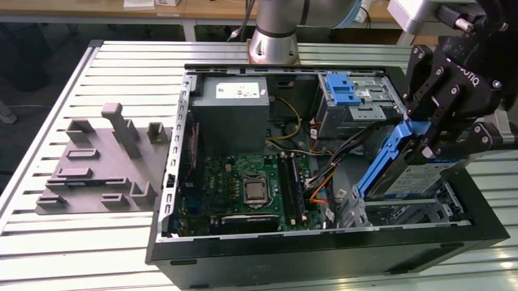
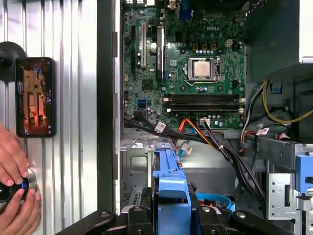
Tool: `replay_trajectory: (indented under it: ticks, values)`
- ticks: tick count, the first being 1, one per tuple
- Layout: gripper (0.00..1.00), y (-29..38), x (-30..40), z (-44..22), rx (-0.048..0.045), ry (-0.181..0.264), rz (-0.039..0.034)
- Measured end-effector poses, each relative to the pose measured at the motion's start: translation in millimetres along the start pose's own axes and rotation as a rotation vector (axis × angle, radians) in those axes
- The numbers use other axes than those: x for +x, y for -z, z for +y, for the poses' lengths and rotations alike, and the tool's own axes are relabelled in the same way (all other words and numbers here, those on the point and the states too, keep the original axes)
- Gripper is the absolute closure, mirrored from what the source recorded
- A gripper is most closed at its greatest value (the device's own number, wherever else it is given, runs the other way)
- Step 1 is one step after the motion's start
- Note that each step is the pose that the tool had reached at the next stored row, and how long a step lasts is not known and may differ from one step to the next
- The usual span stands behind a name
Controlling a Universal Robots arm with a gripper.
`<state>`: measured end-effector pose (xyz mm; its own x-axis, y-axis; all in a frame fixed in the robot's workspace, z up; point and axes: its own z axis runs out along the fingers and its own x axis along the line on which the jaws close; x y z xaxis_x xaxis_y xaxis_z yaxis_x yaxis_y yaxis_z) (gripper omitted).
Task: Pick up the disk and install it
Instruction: 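Insert the disk into the insertion slot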
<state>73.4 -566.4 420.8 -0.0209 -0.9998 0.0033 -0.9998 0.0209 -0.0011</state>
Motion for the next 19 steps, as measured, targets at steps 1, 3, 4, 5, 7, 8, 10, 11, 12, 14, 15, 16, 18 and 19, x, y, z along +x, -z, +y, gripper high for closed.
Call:
replay_trajectory:
  ticks: [1, 3, 4, 5, 7, 8, 10, 11, 12, 14, 15, 16, 18, 19]
  values:
    - [0.64, -0.9, 0.0, 0.0, 0.0000, 0.000, -0.0001]
    - [0.64, -2.7, 0.1, 0.0, 0.0000, 0.000, 0.0001]
    - [0.64, -3.7, 0.1, 0.0, 0.0000, 0.000, 0.0000]
    - [0.64, -4.6, 0.2, 0.0, 0.0000, 0.000, 0.0000]
    - [0.64, -6.5, 0.2, 0.0, 0.0000, 0.000, 0.0001]
    - [0.64, -7.4, 0.2, 0.0, 0.0000, 0.000, 0.0001]
    - [0.64, -9.3, 0.3, 0.0, 0.0000, 0.000, 0.0000]
    - [0.64, -10.3, 0.3, 0.0, 0.0000, 0.000, 0.0000]
    - [0.64, -11.2, 0.3, 0.0, 0.0000, 0.000, 0.0000]
    - [0.64, -13.2, 0.4, 0.0, 0.0000, 0.000, 0.0000]
    - [0.64, -14.3, 0.4, 0.0, 0.0000, 0.000, 0.0000]
    - [0.64, -15.4, 0.4, 0.0, 0.0000, 0.000, 0.0000]
    - [0.64, -17.4, 0.5, 0.0, 0.0000, 0.000, 0.0000]
    - [0.64, -18.5, 0.5, 0.0, 0.0000, 0.000, 0.0000]
